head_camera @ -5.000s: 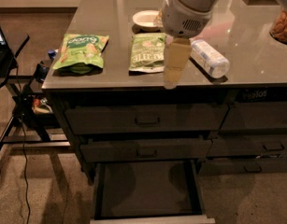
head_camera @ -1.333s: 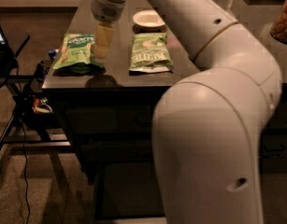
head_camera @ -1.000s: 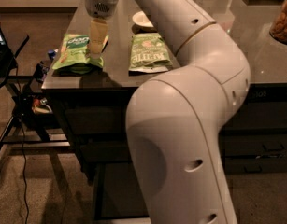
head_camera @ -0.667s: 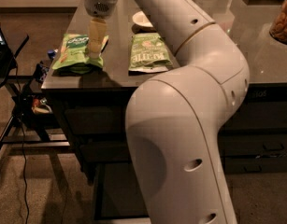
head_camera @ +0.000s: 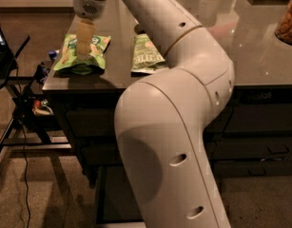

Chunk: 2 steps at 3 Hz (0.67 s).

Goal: Place green rice chip bag into bottom drawer

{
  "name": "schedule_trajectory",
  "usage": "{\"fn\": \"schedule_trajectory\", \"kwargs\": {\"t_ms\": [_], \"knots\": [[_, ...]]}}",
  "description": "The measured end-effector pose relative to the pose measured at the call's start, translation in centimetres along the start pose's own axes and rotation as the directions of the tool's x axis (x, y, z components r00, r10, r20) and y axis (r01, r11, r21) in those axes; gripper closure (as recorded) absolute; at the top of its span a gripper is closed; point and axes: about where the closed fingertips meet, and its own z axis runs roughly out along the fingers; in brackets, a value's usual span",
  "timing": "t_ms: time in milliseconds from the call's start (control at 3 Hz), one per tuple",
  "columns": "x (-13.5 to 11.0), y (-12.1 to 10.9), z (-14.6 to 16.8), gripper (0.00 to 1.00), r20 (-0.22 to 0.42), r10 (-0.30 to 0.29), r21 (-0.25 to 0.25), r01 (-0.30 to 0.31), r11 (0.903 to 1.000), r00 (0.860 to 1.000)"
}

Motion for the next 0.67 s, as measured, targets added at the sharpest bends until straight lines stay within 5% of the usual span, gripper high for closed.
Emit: {"fn": "schedule_trajectory", "kwargs": {"t_ms": [667], "knots": [[-0.5, 1.0, 4.3, 0.0, 0.018, 0.005, -0.079, -0.004, 0.9969, 1.0]]}}
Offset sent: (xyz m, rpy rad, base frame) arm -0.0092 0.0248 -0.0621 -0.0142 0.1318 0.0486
